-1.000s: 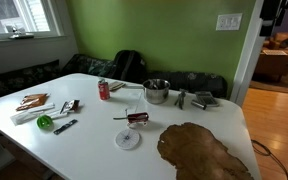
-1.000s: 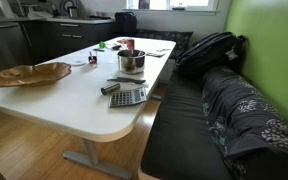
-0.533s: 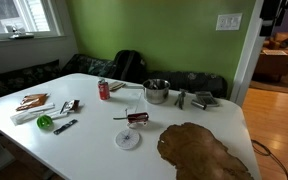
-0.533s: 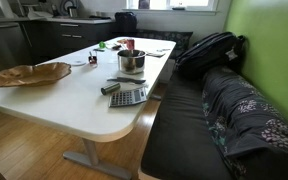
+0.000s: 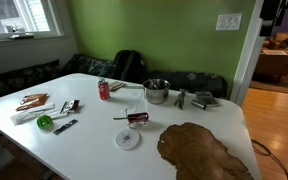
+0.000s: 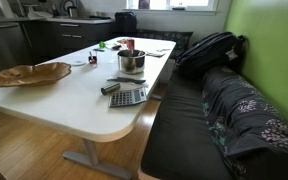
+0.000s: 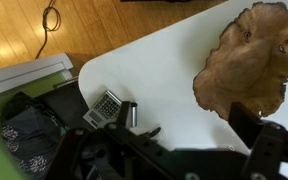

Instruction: Put the silver object in the silver pot

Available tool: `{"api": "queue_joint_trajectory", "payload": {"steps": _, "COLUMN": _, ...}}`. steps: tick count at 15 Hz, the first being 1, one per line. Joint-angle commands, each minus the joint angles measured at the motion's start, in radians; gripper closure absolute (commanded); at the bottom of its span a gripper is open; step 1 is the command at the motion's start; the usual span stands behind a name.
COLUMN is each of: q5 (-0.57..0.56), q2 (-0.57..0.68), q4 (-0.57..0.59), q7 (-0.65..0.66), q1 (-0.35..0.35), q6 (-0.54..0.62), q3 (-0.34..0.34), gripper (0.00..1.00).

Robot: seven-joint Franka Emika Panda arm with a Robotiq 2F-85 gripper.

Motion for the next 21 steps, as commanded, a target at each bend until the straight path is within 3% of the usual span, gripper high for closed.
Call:
{"api": "queue_joint_trajectory", "payload": {"steps": 1, "q5": -0.02, "q2": 0.02, "q4": -0.005, "q7": 0.015, "q1": 0.019, "q6": 0.016, "q3": -0.011, "gripper": 0.0}}
{"api": "queue_joint_trajectory", "payload": {"steps": 5, "q5": -0.078, "q2": 0.101, "q4": -0.063, "q7": -0.066, "q1": -0.025, "q6": 0.182, "q3": -0.097, "gripper": 0.0}}
{"api": "queue_joint_trajectory", "payload": {"steps": 10, "q5": -0.171, "q2": 0.306, "q4": -0.052, "q7": -0.057, "q1": -0.107, "q6": 0.509, "q3": -0.187, "gripper": 0.0}}
{"api": "queue_joint_trajectory", "payload": {"steps": 11, "q5": -0.169, "q2": 0.335, "q4": -0.046, "q7": -0.067, "q1": -0.116, "q6": 0.523, "q3": -0.204, "gripper": 0.0}}
{"api": "queue_joint_trajectory", "payload": {"steps": 12, "q5": -0.158, "q2": 0.269, "q4": -0.072, "q7": -0.059, "q1": -0.097, "q6": 0.49, "q3": -0.19, "gripper": 0.0}}
{"api": "queue_joint_trajectory", "payload": {"steps": 17, "q5": -0.171, "q2": 0.341, "q4": -0.06, "q7": -0.084, "q1": -0.112, "q6": 0.562, "q3": -0.22, "gripper": 0.0}}
{"api": "queue_joint_trajectory", "payload": {"steps": 21, "q5": 0.048, "q2": 0.388, "q4": -0.167, "q7": -0.425, "q1": -0.042, "q6": 0.852, "q3": -0.431, "gripper": 0.0}}
